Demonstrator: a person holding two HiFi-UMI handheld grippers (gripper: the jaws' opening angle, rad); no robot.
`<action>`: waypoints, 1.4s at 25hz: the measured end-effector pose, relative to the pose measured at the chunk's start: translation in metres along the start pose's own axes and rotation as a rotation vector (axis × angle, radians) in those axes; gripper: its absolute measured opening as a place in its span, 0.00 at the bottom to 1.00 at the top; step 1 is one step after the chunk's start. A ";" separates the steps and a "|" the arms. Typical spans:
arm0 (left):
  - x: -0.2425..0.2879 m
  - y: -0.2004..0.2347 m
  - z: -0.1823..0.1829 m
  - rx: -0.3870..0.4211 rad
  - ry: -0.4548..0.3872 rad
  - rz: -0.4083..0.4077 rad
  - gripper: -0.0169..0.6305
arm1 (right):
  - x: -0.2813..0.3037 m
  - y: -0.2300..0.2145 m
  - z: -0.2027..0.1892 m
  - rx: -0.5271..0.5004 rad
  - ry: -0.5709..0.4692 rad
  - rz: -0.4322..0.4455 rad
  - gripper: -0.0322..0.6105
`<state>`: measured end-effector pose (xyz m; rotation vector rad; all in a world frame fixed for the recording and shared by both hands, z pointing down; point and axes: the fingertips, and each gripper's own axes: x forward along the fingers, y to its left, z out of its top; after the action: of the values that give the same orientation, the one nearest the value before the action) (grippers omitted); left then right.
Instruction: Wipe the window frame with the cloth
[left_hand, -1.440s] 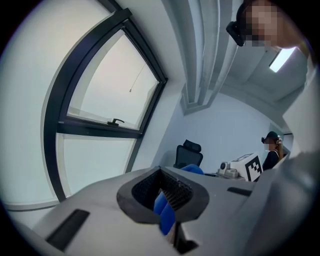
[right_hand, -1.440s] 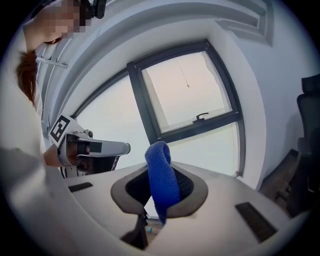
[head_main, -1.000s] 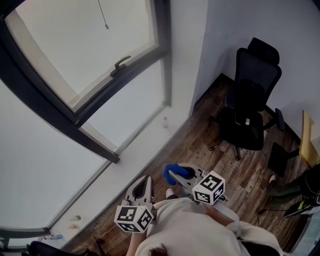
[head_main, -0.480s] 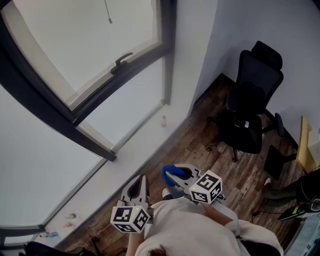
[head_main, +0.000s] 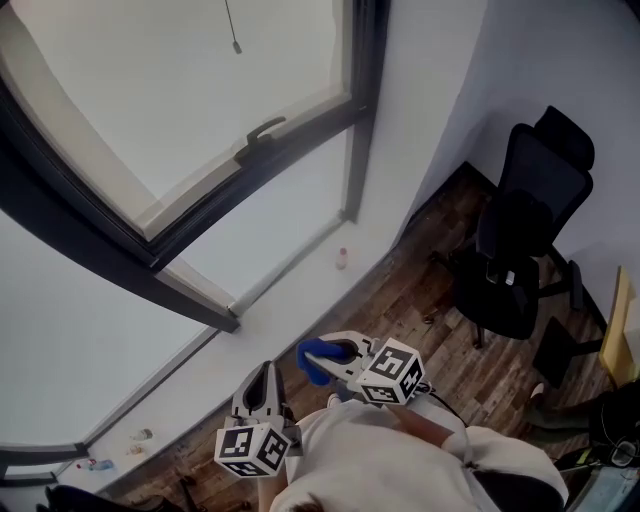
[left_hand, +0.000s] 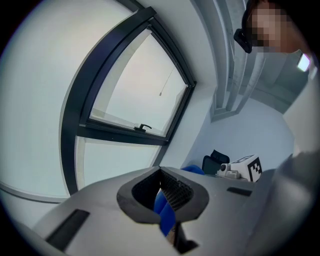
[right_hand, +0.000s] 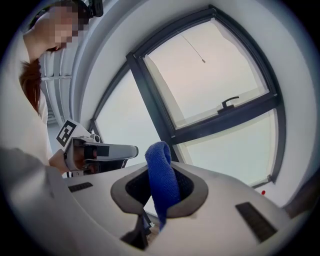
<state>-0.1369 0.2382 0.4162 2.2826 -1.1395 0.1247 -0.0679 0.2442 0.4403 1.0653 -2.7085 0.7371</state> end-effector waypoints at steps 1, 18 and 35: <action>0.010 0.001 0.009 0.003 -0.009 0.006 0.03 | 0.005 -0.009 0.010 -0.008 -0.007 0.016 0.13; 0.133 0.011 0.073 0.019 -0.021 0.015 0.03 | 0.043 -0.125 0.080 -0.090 0.022 0.025 0.13; 0.141 0.060 0.111 0.071 0.055 -0.120 0.03 | 0.102 -0.125 0.112 -0.047 -0.042 -0.116 0.13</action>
<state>-0.1124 0.0513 0.3975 2.3885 -0.9818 0.1828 -0.0540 0.0491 0.4226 1.2276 -2.6570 0.6369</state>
